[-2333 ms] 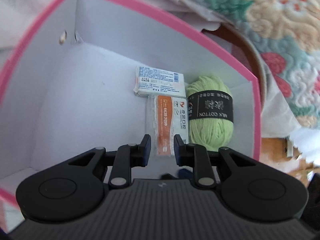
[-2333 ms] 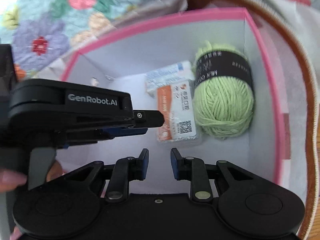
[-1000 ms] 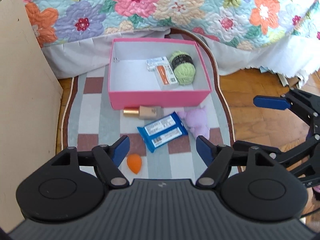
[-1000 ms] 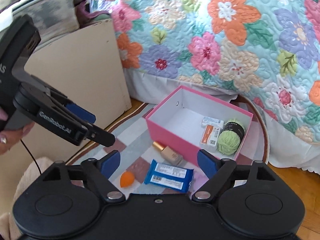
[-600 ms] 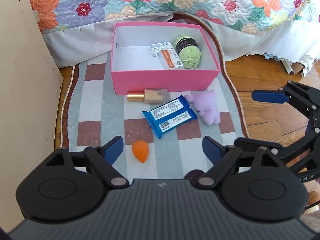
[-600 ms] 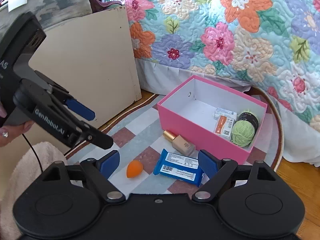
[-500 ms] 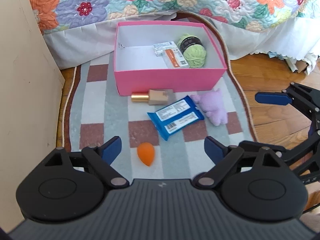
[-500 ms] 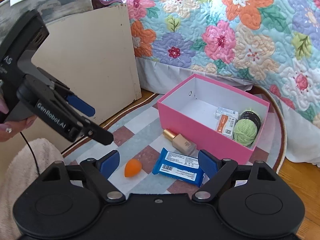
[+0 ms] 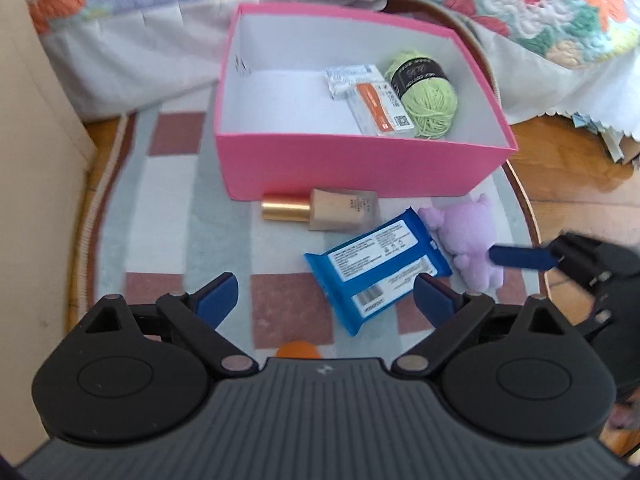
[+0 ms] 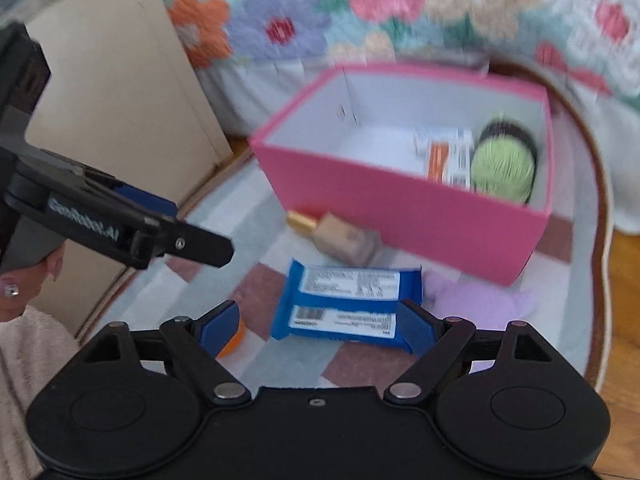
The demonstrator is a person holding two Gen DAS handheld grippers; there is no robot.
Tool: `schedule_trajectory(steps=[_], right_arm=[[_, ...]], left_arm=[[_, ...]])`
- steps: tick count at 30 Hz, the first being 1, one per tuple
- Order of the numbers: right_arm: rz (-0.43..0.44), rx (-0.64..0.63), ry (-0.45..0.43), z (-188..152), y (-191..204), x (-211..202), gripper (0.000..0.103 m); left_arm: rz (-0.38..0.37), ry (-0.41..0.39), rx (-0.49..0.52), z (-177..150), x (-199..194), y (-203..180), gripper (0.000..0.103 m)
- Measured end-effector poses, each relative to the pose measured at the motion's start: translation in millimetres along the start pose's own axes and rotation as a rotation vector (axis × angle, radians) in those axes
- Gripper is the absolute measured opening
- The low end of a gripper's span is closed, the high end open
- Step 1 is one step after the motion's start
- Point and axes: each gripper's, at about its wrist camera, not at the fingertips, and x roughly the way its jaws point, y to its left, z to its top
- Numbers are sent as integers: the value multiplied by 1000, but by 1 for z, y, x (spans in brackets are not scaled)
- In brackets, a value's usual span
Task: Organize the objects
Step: 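Lower the left gripper toward the blue wipes packet on the rug, then close the left gripper on the blue wipes packet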
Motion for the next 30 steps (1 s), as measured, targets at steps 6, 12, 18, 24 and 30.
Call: schedule_trajectory(steps=[6,12,18,24,30], right_arm=[[-34,38,21,-5,-20,38,88],[-55,115,65,-11,-37,59,85],[-40,129,88,-12,-40,71,83],[-30,201,89,-8,-47,70,56],[-21,197,103,-16,-39,56,37]], left_arm=[[-34,18,-52,-1,36,4,92],[-32,47,-37,-10,63,6,91],[-87,98,-122,-17,88,17,73],[-175,114,-235,-20,94,31,49],[-153,97,-237,-28,94,29,38]])
